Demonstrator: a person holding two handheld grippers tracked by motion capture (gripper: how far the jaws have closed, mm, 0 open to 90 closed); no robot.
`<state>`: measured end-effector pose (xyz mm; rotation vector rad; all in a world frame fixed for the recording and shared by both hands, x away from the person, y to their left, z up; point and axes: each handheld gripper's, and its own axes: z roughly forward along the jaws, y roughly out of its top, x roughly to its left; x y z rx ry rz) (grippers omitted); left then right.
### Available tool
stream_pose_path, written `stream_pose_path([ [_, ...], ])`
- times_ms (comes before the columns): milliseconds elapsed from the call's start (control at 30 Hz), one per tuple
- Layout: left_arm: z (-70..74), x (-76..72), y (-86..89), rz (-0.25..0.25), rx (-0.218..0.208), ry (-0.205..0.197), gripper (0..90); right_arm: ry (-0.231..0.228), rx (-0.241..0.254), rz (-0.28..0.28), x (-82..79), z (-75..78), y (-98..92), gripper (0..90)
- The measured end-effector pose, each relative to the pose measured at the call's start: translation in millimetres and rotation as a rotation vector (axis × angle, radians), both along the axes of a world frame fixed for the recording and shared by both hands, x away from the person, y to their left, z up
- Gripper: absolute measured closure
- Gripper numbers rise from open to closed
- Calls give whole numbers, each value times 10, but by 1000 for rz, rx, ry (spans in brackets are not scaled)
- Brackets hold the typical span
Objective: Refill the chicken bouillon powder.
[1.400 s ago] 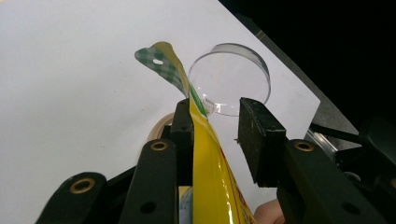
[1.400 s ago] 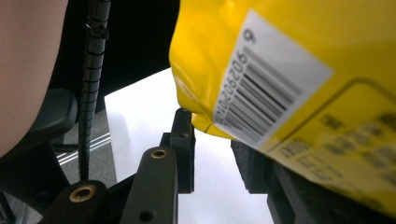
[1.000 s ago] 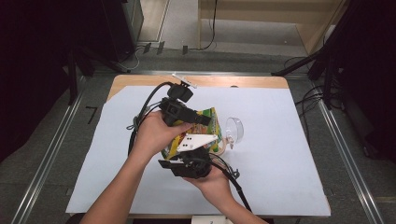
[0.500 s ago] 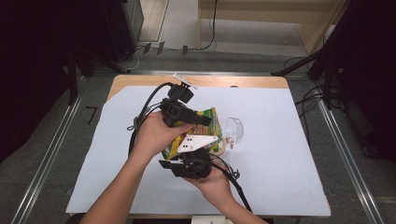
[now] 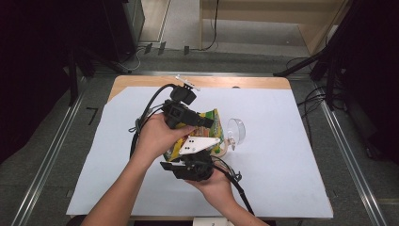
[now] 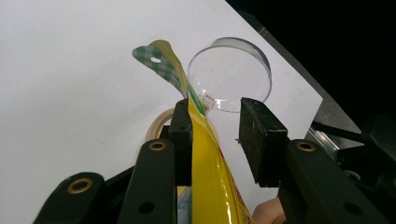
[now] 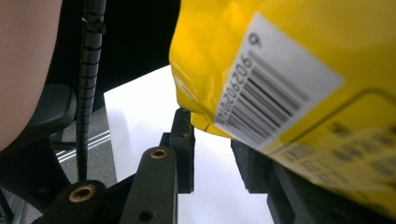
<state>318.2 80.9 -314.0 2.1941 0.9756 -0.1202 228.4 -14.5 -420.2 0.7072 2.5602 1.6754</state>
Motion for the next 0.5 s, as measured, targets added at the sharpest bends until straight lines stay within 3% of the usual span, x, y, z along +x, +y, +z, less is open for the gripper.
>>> stream_pose_path([
  [500,1,-4,-6,-1,1,0,674,0,2,-2,-1,-4,-2,716],
])
